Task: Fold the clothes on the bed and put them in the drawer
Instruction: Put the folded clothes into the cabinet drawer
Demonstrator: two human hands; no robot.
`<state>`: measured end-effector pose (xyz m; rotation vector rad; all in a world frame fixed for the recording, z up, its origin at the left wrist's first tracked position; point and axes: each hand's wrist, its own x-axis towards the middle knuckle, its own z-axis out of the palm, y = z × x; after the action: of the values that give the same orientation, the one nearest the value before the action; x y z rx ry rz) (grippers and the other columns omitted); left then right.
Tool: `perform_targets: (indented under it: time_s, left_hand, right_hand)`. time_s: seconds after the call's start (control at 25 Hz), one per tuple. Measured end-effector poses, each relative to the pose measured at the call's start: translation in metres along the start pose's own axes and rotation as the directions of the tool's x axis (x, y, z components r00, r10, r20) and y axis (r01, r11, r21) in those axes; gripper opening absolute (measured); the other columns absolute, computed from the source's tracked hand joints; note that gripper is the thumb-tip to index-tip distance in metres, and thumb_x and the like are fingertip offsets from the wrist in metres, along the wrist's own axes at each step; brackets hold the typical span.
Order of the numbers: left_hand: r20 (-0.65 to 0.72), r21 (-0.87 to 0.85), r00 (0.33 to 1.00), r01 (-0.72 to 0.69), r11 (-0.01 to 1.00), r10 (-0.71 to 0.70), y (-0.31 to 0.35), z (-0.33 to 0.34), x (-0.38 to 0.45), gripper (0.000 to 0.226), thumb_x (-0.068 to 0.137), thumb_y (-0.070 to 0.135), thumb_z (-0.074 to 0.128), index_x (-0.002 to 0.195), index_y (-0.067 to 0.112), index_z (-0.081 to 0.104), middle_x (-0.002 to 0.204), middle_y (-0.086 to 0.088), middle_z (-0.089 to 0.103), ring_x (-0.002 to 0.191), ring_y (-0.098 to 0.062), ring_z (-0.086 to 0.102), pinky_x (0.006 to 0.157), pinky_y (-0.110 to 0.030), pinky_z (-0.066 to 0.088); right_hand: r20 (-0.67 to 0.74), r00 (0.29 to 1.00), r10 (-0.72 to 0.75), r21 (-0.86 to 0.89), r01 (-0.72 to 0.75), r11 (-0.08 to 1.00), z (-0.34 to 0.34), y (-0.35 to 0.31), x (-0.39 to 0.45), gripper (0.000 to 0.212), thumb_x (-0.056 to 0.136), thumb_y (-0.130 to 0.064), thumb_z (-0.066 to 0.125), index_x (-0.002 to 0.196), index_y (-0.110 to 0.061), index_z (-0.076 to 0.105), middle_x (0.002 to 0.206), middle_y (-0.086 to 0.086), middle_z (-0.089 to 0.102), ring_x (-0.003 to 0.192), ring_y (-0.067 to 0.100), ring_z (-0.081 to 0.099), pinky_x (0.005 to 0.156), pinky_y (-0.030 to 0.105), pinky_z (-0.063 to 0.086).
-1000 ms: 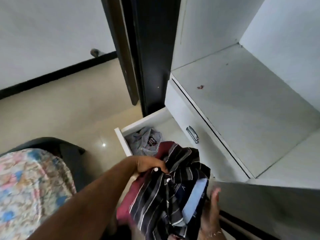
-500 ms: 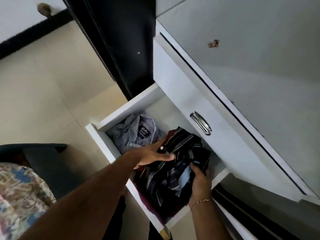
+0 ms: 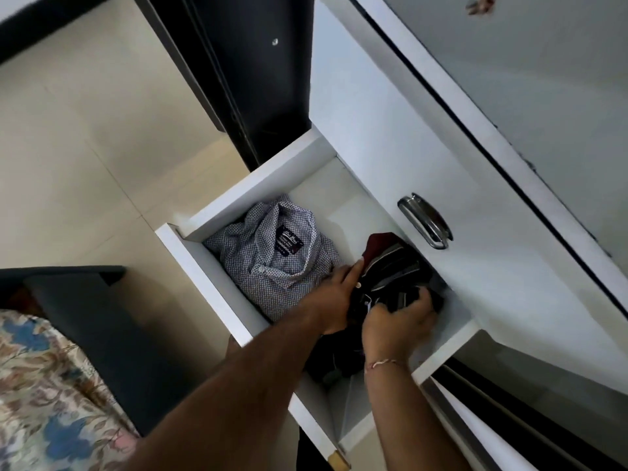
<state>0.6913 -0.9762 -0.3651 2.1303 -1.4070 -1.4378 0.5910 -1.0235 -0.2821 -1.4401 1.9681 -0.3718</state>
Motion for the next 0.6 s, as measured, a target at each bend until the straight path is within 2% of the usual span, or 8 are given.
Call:
perform_targets:
  time_s: [0.04, 0.12, 0.2, 0.24, 0.32, 0.4, 0.52, 0.6]
  left_hand:
    - [-0.018, 0.053, 1.000, 0.023, 0.998, -0.022, -0.001, 0.002, -0.008, 0.113, 0.091, 0.034, 0.073, 0.165, 0.028, -0.012, 0.169, -0.010, 0.015, 0.143, -0.042, 0.041, 0.115, -0.050, 0.042]
    - [-0.015, 0.215, 0.997, 0.071, 0.974, -0.069, 0.001, 0.005, -0.027, 0.115, 0.090, 0.029, 0.072, 0.163, 0.029, -0.017, 0.172, -0.008, 0.012, 0.142, -0.040, 0.043, 0.111, -0.051, 0.046]
    - [0.007, 0.319, 0.995, 0.092, 0.943, -0.099, -0.001, 0.004, -0.039, 0.113, 0.092, 0.023, 0.069, 0.163, 0.029, -0.019, 0.173, -0.005, 0.011, 0.139, -0.038, 0.045, 0.106, -0.052, 0.048]
    - [0.010, 0.319, 0.993, 0.107, 0.942, -0.116, -0.002, 0.001, -0.039, 0.111, 0.094, 0.020, 0.067, 0.163, 0.030, -0.019, 0.172, -0.003, 0.015, 0.138, -0.037, 0.046, 0.105, -0.051, 0.049]
    - [0.027, 0.293, 0.984, 0.159, 0.943, -0.175, -0.001, -0.008, -0.034, 0.106, 0.094, 0.015, 0.063, 0.164, 0.028, -0.016, 0.168, -0.004, 0.026, 0.136, -0.036, 0.048, 0.105, -0.051, 0.049]
    - [0.041, 0.341, 0.983, 0.156, 0.927, -0.181, 0.011, -0.015, -0.036, 0.093, 0.095, 0.016, 0.061, 0.166, 0.020, 0.002, 0.158, -0.010, 0.041, 0.130, -0.037, 0.055, 0.099, -0.050, 0.052]
    - [-0.212, 0.459, 0.974, 0.024, 0.888, 0.083, 0.029, -0.060, -0.026, 0.031, 0.095, 0.028, 0.054, 0.124, 0.019, 0.060, 0.113, -0.009, 0.070, 0.102, -0.035, 0.070, 0.078, -0.044, 0.054]
    - [-0.353, 0.547, 0.886, -0.065, 0.834, 0.300, 0.019, -0.107, 0.002, 0.040, 0.091, 0.043, 0.054, 0.123, 0.023, 0.065, 0.121, -0.007, 0.069, 0.115, -0.034, 0.063, 0.089, -0.045, 0.050]
  right_hand:
    - [0.071, 0.966, -0.250, -0.126, 0.258, 0.958, 0.000, 0.003, 0.004, 0.077, 0.073, 0.004, 0.064, 0.147, -0.009, 0.048, 0.151, 0.021, 0.045, 0.140, 0.041, 0.042, 0.120, 0.048, 0.032]
    - [0.321, 0.732, -0.601, -0.365, 0.682, 0.634, 0.002, 0.015, 0.030, 0.073, 0.078, -0.013, 0.066, 0.149, -0.022, 0.050, 0.160, 0.013, 0.039, 0.150, 0.036, 0.031, 0.123, 0.052, 0.021]
    - [0.612, 0.444, -0.654, -0.397, 0.888, 0.232, 0.012, 0.017, 0.062, 0.061, 0.088, -0.037, 0.060, 0.148, -0.034, 0.051, 0.166, 0.009, 0.032, 0.156, 0.036, 0.019, 0.124, 0.060, 0.012]
    - [0.715, 0.355, -0.602, -0.378, 0.921, 0.094, 0.019, 0.018, 0.073, 0.058, 0.091, -0.046, 0.053, 0.148, -0.035, 0.052, 0.166, 0.007, 0.032, 0.156, 0.037, 0.017, 0.123, 0.064, 0.010]
    - [0.807, 0.330, -0.490, -0.388, 0.921, -0.018, 0.034, 0.016, 0.089, 0.060, 0.093, -0.055, 0.038, 0.146, -0.033, 0.054, 0.162, 0.006, 0.041, 0.155, 0.038, 0.023, 0.121, 0.069, 0.009]
    - [0.814, 0.406, -0.415, -0.453, 0.891, -0.018, 0.044, 0.010, 0.094, 0.066, 0.092, -0.057, 0.025, 0.143, -0.030, 0.057, 0.154, 0.004, 0.051, 0.150, 0.037, 0.032, 0.118, 0.072, 0.008]
    - [0.817, 0.457, -0.350, -0.515, 0.853, -0.087, 0.060, -0.010, 0.093, 0.064, 0.091, -0.057, 0.027, 0.137, -0.029, 0.060, 0.147, 0.004, 0.053, 0.146, 0.039, 0.033, 0.113, 0.074, 0.003]
    - [0.817, 0.415, -0.400, -0.489, 0.866, -0.102, 0.068, -0.018, 0.086, 0.065, 0.090, -0.058, 0.035, 0.144, -0.028, 0.055, 0.154, 0.005, 0.046, 0.149, 0.041, 0.026, 0.112, 0.078, 0.002]
